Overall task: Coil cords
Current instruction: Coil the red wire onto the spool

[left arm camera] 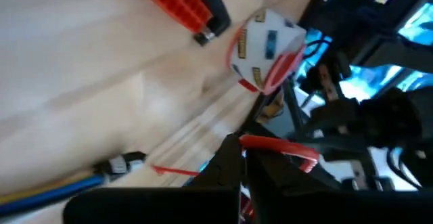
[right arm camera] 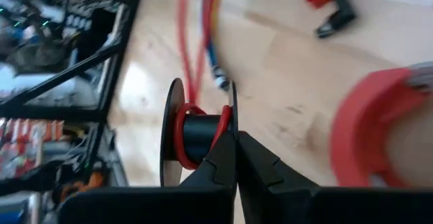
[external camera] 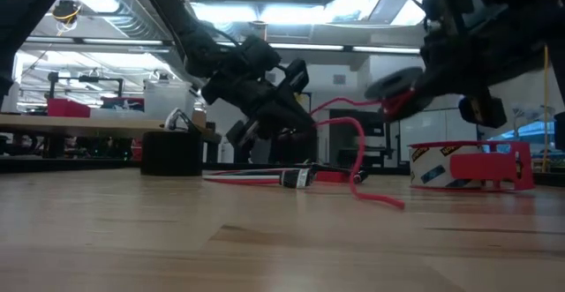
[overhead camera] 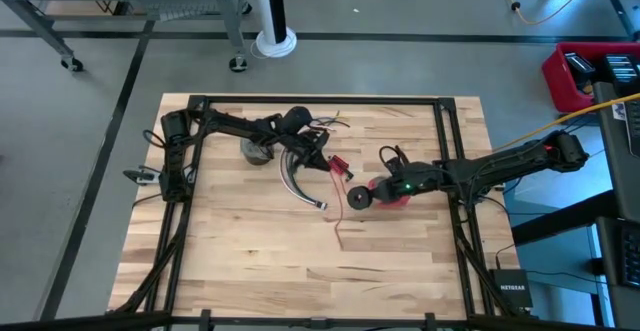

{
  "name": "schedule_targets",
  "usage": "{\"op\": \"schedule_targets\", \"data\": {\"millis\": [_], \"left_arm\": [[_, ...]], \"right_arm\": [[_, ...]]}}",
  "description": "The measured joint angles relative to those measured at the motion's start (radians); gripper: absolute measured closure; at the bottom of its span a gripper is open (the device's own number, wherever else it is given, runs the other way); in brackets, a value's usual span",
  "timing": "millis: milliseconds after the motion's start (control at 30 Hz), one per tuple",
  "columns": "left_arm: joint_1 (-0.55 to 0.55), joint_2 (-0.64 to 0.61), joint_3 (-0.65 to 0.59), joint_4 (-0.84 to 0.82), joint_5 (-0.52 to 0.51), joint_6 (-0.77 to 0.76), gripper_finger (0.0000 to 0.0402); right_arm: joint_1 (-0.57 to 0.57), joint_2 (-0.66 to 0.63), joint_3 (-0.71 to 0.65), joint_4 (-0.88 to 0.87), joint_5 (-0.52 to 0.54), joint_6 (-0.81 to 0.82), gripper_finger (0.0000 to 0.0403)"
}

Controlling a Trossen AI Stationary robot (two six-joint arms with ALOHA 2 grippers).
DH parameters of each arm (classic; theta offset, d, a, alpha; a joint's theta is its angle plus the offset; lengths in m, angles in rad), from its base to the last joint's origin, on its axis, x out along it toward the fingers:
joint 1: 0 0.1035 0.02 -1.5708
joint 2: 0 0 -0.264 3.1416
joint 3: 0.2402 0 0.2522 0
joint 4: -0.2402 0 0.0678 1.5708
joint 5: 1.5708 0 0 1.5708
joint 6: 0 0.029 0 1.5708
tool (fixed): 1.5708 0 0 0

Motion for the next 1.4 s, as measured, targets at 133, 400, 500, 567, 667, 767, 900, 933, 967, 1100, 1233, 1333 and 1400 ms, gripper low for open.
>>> {"op": "schedule_targets", "data": {"millis": [133,400,500,567,667,767,900,933,967,1100,1233,1333,1400], "left_arm": [[-0.014,0.000,0.000,0.076,0.018,-0.083,0.0400],[-0.041,0.000,0.002,0.134,0.058,-0.173,0.0400],[-0.045,0.000,0.002,0.136,0.057,-0.191,0.0400],[-0.050,0.000,0.002,0.139,0.056,-0.203,0.0400],[-0.060,0.000,0.002,0.153,0.055,-0.208,0.0400],[-0.069,0.000,0.002,0.183,0.055,-0.225,0.0400],[-0.074,0.000,0.002,0.237,0.067,-0.226,0.0400],[-0.074,0.000,0.002,0.243,0.071,-0.220,0.0400],[-0.069,-0.001,0.002,0.243,0.077,-0.213,0.0400],[-0.032,-0.002,0.002,0.235,0.096,-0.164,0.0400],[0.004,-0.002,0.002,0.218,0.094,-0.141,0.0400],[0.023,-0.002,0.002,0.188,0.086,-0.141,0.0400],[0.029,-0.002,0.002,0.170,0.076,-0.141,0.0400]], "right_arm": [[0.000,0.007,0.000,-0.046,0.053,0.034,0.0400],[0.000,0.073,0.006,-0.097,0.096,0.085,0.0400],[0.000,0.107,0.037,-0.126,0.102,0.096,0.0400],[0.000,0.133,0.065,-0.153,0.103,0.082,0.0400],[0.000,0.167,0.111,-0.158,0.103,0.043,0.0400],[0.000,0.199,0.157,-0.157,0.103,0.005,0.0400],[0.000,0.228,0.205,-0.165,0.102,-0.027,0.0400],[0.001,0.230,0.210,-0.168,0.099,-0.032,0.0400],[0.001,0.233,0.215,-0.175,0.093,-0.032,0.0400],[0.001,0.234,0.218,-0.194,0.063,-0.032,0.0400],[0.001,0.234,0.218,-0.191,0.060,-0.032,0.0400],[0.001,0.234,0.218,-0.190,0.060,-0.032,0.0400],[0.001,0.234,0.218,-0.190,0.060,-0.032,0.0400]]}}
